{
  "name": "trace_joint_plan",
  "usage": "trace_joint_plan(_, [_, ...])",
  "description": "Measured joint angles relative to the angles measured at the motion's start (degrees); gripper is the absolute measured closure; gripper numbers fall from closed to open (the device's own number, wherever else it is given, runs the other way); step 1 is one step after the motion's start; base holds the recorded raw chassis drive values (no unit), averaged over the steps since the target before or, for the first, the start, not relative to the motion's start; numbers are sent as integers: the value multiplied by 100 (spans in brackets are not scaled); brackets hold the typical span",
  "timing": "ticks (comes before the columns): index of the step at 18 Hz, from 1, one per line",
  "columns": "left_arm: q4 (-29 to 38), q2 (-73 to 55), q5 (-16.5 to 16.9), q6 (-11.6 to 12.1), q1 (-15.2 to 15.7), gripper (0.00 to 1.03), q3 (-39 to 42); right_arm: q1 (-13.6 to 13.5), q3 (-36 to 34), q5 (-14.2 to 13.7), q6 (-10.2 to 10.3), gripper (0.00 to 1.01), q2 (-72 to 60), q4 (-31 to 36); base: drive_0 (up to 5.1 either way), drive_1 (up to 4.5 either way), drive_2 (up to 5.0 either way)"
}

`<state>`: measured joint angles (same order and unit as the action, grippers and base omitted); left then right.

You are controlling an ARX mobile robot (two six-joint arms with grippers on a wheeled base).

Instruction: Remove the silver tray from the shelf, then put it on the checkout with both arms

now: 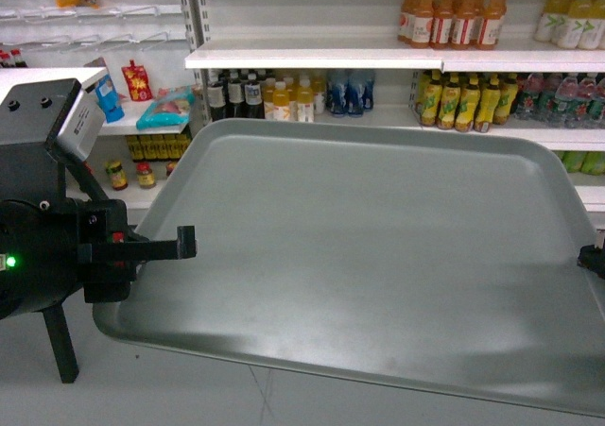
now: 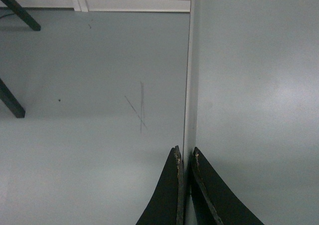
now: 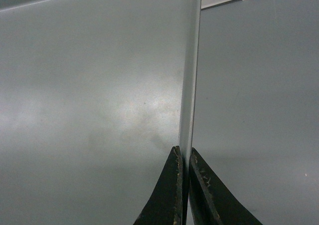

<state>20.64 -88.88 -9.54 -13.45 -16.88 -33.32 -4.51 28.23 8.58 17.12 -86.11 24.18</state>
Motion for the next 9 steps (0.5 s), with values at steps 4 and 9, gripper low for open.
trace_joint_plan(4, [-28,20,-2,-2,0,100,0,2,-2,0,2,99,26,-22,5,-421,431])
trace_joint_plan(9, [-2,17,0,-2,-2,100,-2,2,-2,0,0,99,22,-13,5,-421,431])
